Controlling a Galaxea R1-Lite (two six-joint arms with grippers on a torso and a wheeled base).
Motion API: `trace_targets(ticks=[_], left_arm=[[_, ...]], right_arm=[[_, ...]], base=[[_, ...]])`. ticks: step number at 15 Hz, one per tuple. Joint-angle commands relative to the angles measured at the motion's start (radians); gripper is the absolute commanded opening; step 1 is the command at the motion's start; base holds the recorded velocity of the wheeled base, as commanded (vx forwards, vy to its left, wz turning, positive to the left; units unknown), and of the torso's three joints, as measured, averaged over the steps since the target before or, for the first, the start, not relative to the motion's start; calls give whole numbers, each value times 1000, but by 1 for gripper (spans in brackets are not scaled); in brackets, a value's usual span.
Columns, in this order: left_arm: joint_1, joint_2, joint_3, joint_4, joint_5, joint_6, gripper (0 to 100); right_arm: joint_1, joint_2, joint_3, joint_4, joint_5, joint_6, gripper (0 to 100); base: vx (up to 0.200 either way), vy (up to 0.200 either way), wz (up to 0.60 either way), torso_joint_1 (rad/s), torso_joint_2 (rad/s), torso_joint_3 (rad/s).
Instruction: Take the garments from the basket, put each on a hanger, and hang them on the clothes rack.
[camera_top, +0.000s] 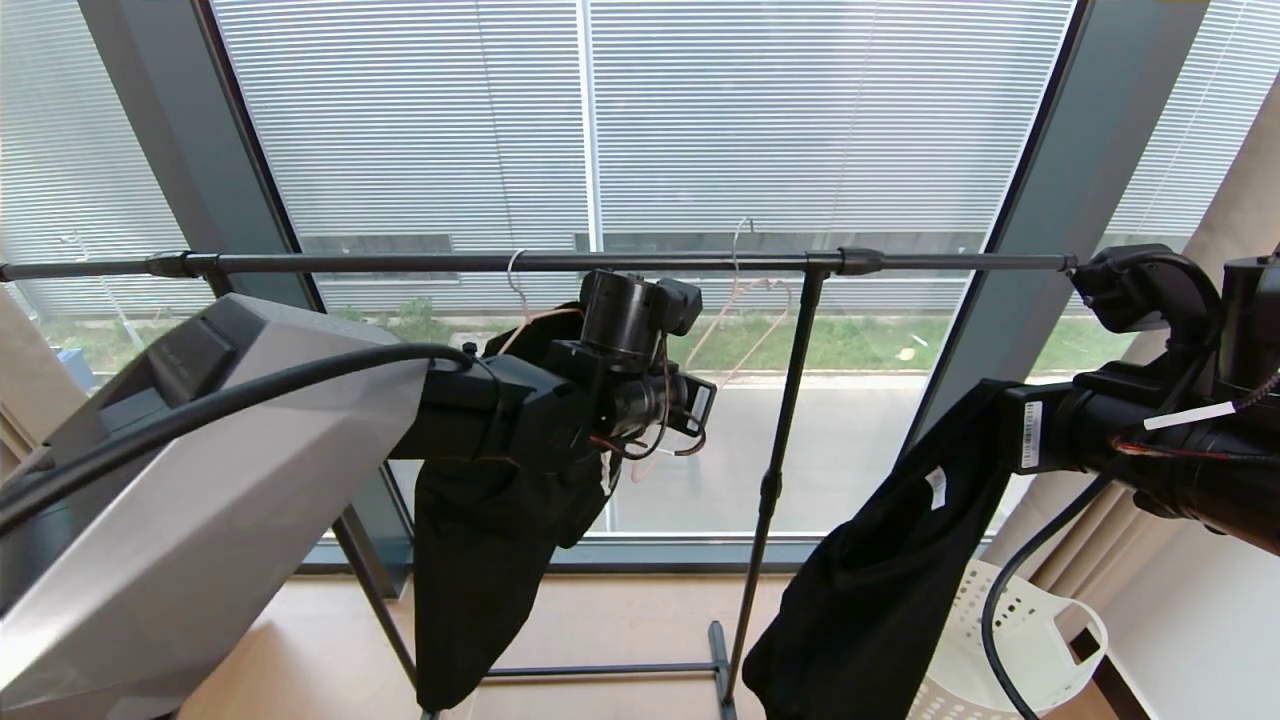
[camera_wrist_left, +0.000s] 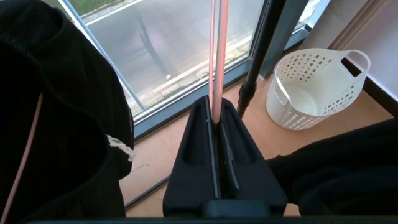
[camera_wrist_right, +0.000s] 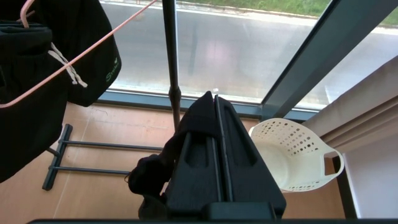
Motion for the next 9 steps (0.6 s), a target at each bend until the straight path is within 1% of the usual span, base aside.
trace_targets(ticks=[1, 3, 5, 6, 7, 8, 9], left_arm=[[0, -114, 135, -57, 0, 0, 0], [-3, -199, 259, -107, 0, 0, 0], [-3, -294, 370, -124, 0, 0, 0], [-3, -383, 463, -136, -1, 3, 0], [-3, -416, 502, -141, -3, 6, 0], [-3, -510, 614, -155, -6, 9, 0], [-3, -510, 614, -155, -6, 9, 0]], right_arm=[[0, 1, 1, -2, 0, 0, 0], [0, 2, 1, -2, 0, 0, 0], [1, 4, 1, -2, 0, 0, 0], [3, 4, 1, 0, 0, 0, 0], [3, 2, 1, 0, 0, 0, 0], [4, 1, 0, 0, 0, 0, 0], [4, 1, 0, 0, 0, 0, 0]], base=[[0, 0, 0, 0, 0, 0], [0, 0, 0, 0, 0, 0], [0, 0, 0, 0, 0, 0], [0, 0, 0, 0, 0, 0], [0, 0, 0, 0, 0, 0], [0, 0, 0, 0, 0, 0], [0, 0, 0, 0, 0, 0]])
